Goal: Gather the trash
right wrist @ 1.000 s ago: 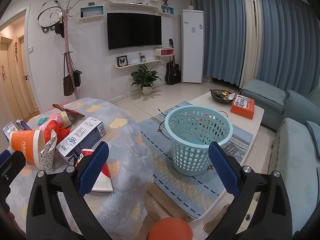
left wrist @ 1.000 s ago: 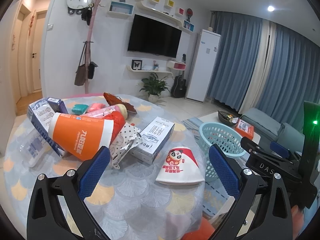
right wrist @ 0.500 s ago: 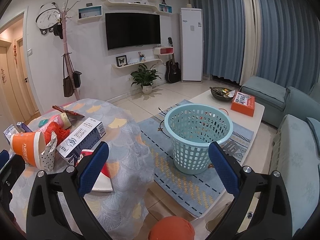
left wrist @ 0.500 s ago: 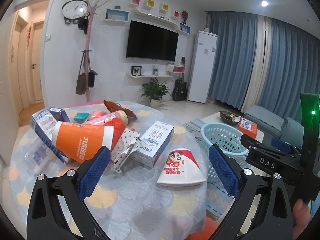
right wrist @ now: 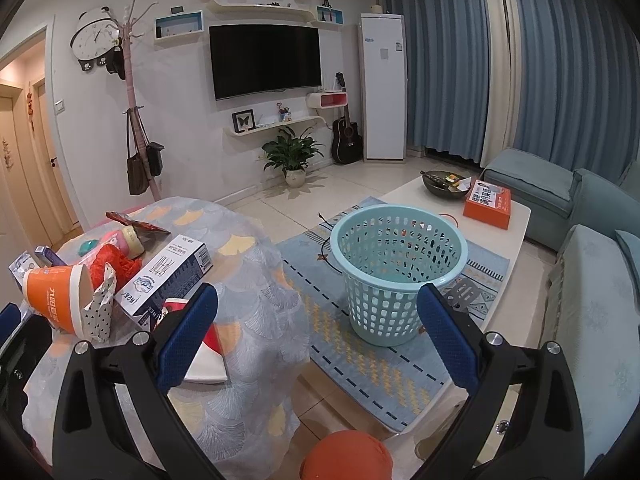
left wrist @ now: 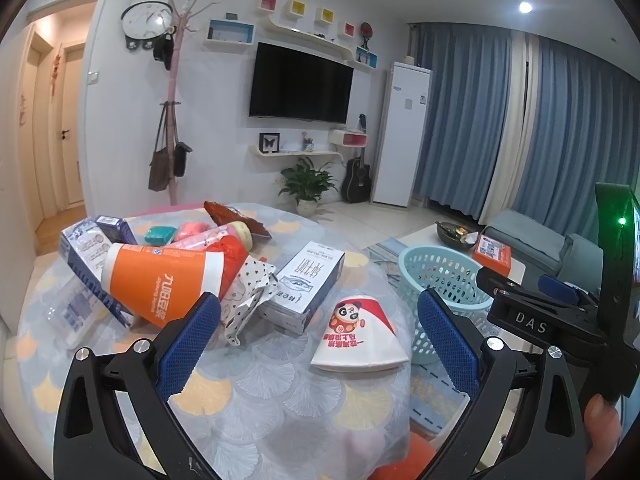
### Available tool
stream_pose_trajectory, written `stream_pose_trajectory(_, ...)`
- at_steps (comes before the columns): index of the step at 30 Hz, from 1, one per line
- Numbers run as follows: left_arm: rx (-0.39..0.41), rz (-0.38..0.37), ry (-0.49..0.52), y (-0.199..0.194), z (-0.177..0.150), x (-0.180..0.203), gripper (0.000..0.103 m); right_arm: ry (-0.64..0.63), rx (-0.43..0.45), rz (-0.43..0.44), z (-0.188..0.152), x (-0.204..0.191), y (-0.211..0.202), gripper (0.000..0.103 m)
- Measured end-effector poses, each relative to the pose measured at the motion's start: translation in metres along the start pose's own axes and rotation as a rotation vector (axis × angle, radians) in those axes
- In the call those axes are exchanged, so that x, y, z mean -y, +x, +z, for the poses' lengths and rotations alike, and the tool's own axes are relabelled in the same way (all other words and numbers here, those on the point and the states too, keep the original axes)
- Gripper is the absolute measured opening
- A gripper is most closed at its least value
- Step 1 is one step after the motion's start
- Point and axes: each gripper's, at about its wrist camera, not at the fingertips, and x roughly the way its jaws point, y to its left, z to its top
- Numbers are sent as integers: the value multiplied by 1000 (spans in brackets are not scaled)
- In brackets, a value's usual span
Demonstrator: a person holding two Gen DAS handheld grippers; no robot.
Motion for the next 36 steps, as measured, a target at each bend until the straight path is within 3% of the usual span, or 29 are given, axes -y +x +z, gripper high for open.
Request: stream_pose_trajectory(36, -32, -34, -24, 3, -6, -3, 95, 9, -20, -3, -3, 2, 3, 95)
